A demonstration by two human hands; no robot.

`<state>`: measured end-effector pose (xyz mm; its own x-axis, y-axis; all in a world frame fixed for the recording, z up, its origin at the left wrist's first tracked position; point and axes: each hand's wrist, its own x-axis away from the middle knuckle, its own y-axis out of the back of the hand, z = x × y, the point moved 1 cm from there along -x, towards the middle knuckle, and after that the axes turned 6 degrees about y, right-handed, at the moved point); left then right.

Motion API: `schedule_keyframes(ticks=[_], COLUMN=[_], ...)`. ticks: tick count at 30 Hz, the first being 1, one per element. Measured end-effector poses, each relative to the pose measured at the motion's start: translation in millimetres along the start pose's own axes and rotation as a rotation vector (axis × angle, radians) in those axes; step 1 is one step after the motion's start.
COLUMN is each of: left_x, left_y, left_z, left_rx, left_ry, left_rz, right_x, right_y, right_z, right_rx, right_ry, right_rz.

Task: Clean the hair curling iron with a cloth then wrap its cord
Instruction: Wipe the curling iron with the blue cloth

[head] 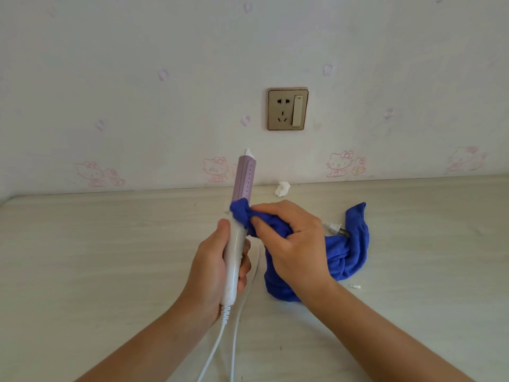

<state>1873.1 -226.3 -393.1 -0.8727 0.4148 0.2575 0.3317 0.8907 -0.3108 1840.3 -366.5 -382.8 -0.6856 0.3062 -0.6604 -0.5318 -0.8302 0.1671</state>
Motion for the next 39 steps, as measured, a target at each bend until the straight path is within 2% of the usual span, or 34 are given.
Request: schedule_keyframes(ticks=[3, 7, 11, 13, 17, 21, 24, 26, 27, 31, 32, 37, 39], left_x=[2.0, -2.1, -5.0, -6.3, -11.1, -15.9, -13.6, -10.5, -9.5, -15.3, -16.7, -9.8, -12.4], left_y=[-1.2, 3.8, 9.1, 6.8, 16.4, 23.3, 18.4, 13.7, 12.0, 15.0, 16.7, 13.6, 12.2], left_z=[3.6, -10.5, -12.6, -9.9, -11.9, -11.9, -8.7, -7.0, -7.2, -19.6, -20.4, -9.2, -13.3], left_rx=[-0.052, 0.117, 0.213, 0.230, 0.274, 0.284, 0.278, 0.273, 0.284, 0.373, 0.382, 0.407, 0.392], left_ry=[-0.011, 0.046, 0.064, 0.071, 0.067, 0.055, 0.087, 0.108, 0.115, 0.120, 0.121, 0.135, 0.139], left_rz=[-0.013, -0.045, -0.009, -0.016, -0.030, -0.031, -0.041, -0.022, 0.001, 0.018, 0.019, 0.099, 0.108], right_x=[-3.1, 13.5, 7.5, 8.2, 17.9, 23.7, 19.4, 14.3, 13.6, 25.5, 27.2, 16.4, 19.2], right_y=[6.8, -11.4, -7.1, -3.8, -14.2, -16.6, -16.9, -14.7, -13.1, -16.1, -18.5, -15.9, -13.9], right_z=[-3.4, 4.9, 2.9, 0.8, 3.4, 4.7, 7.5, 7.9, 8.2, 13.4, 14.7, 11.2, 10.8], right_rx=[-0.049, -0.166, -0.004, -0.016, -0.207, -0.216, -0.149, -0.186, -0.227, -0.231, -0.197, -0.117, -0.175], right_ry=[-0.065, -0.022, 0.028, 0.007, -0.062, -0.007, 0.004, -0.049, -0.072, -0.071, -0.047, -0.008, -0.018], right_rz=[0.018, 0.273, 0.127, 0.110, 0.315, 0.467, 0.346, 0.251, 0.262, 0.603, 0.626, 0.296, 0.389])
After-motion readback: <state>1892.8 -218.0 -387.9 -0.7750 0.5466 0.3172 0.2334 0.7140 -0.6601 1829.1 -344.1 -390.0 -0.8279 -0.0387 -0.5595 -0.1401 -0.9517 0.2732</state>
